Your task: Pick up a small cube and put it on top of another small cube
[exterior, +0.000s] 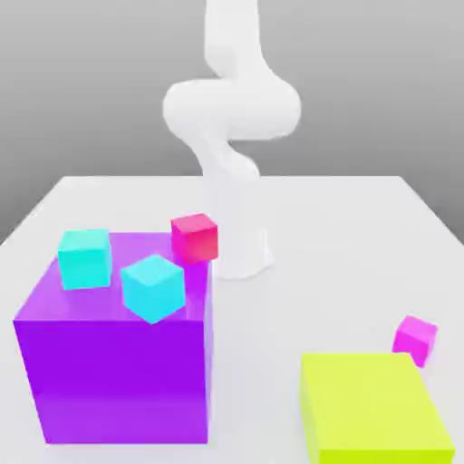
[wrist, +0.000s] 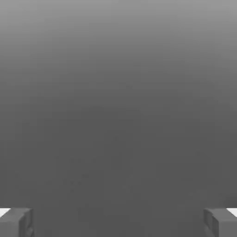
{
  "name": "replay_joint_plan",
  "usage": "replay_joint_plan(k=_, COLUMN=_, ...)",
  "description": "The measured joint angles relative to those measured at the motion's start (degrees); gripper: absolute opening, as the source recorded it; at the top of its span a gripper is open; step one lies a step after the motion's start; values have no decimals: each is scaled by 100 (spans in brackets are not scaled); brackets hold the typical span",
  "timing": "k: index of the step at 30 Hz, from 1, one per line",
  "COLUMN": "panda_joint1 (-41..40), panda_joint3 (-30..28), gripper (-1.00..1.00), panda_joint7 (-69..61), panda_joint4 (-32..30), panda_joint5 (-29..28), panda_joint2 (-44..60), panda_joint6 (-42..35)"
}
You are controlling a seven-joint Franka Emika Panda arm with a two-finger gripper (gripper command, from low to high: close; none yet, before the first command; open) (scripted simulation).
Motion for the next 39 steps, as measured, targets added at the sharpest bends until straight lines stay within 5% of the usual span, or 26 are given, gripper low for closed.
replay_joint_plan(k=22, panda_joint1=1919, panda_joint3=2019, gripper=0, panda_joint7=-42, panda_joint4=-1850, panda_joint5=-781, panda_joint2=4614, panda_joint6=2430)
replay_joint_plan(k=28, panda_joint1=2709, panda_joint3=1087, gripper=0, panda_joint7=757, panda_joint4=-1683, panda_joint5=-1878, panda_joint2=5872, panda_joint6=3326)
replay_joint_plan(k=29, panda_joint1=2841, panda_joint3=929, gripper=-100, panda_joint7=850, panda_joint4=-1652, panda_joint5=-1997, panda_joint2=6013, panda_joint6=3437)
replay_joint_plan(k=35, panda_joint1=2903, panda_joint3=854, gripper=-100, panda_joint7=911, panda_joint4=-1636, panda_joint5=-2072, panda_joint2=6084, panda_joint6=3495)
replay_joint_plan(k=39, panda_joint1=2509, panda_joint3=1377, gripper=-100, panda_joint7=468, panda_joint4=-1770, panda_joint5=-1488, panda_joint2=5513, panda_joint6=3066)
